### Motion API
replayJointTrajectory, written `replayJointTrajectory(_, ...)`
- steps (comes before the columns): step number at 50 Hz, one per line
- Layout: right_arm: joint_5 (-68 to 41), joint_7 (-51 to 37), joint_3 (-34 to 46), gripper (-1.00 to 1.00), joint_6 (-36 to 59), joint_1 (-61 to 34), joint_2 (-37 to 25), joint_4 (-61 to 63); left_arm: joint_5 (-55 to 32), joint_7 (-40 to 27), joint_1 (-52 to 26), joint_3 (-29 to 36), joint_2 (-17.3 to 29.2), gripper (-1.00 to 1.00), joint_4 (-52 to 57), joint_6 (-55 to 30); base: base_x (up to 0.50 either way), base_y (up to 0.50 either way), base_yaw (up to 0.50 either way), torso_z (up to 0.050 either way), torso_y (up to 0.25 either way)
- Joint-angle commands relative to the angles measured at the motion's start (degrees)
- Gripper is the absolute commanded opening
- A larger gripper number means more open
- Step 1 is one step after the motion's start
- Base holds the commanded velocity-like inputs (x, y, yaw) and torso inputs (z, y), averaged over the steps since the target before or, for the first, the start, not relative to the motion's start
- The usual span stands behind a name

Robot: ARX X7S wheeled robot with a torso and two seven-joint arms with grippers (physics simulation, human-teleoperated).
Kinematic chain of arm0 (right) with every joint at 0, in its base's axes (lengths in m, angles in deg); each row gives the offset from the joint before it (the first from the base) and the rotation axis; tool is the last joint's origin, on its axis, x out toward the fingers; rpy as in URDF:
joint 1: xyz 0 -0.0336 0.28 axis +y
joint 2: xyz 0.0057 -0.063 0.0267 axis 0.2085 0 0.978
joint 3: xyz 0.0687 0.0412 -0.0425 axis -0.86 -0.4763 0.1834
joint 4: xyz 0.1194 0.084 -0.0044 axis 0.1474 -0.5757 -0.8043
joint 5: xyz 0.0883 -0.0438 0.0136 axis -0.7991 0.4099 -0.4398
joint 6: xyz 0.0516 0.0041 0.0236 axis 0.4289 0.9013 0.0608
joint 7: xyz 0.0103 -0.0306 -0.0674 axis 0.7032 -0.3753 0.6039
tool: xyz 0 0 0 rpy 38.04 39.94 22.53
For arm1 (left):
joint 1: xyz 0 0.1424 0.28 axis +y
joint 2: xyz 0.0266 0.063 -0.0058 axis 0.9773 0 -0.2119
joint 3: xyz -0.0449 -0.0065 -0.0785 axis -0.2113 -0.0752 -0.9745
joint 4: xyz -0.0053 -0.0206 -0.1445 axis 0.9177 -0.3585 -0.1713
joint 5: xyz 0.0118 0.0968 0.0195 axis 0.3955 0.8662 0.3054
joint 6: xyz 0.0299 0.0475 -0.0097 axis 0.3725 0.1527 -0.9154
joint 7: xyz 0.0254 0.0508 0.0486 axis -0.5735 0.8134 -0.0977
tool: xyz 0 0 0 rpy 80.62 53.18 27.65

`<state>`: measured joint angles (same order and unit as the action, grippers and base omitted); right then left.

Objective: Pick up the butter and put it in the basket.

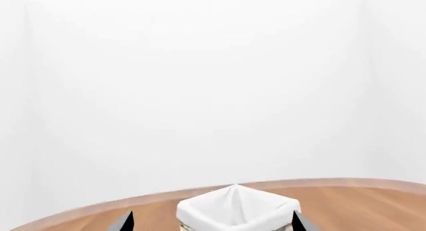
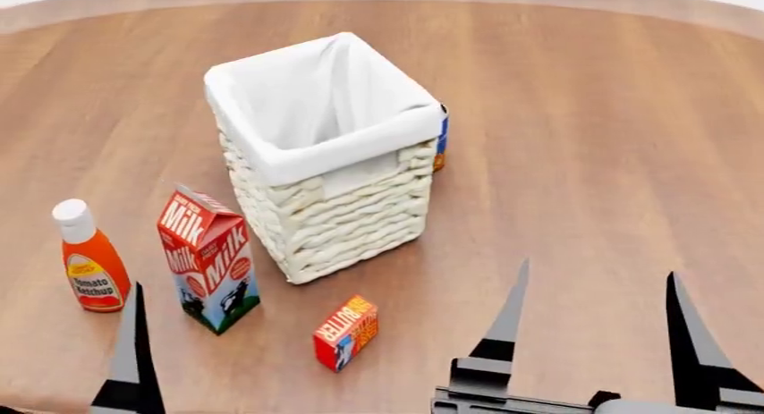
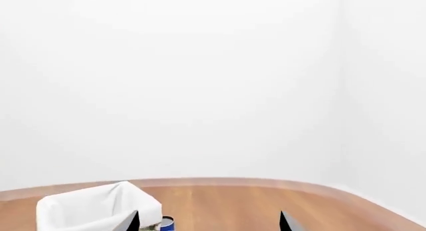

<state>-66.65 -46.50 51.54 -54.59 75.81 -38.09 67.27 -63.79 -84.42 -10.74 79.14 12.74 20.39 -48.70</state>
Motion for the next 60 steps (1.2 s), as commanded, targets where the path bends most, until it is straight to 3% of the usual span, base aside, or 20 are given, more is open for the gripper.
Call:
replayJointTrajectory(1,-0.14,-0.62,0.77,1.0,1.77,-0.25,-0.95,2.47,0.0,-0.61,0.06,0.81,0.81,1.0,2.87,-1.81,0.0,0.5,0.0,0.0,0.0)
replayJointTrajectory(21,-2.35,-1.54,0.64,1.0,0.46,-0.17,-1.71,2.84,-0.36,-1.57,-0.05,1.54,1.8,1.0,3.18,-1.88,0.0,0.5,0.0,0.0,0.0)
replayJointTrajectory(32,-5.46,-1.57,-0.46,1.0,-0.99,0.3,-1.49,2.28,-0.46,-2.1,0.05,2.06,2.26,1.0,3.21,-1.83,0.01,0.01,0.0,0.0,0.0)
replayJointTrajectory(60,-8.08,-4.12,-1.91,1.0,-5.18,0.9,-1.21,1.2,-1.62,-3.22,-0.09,2.65,3.32,1.0,3.41,-1.73,0.47,0.0,0.0,0.0,0.0)
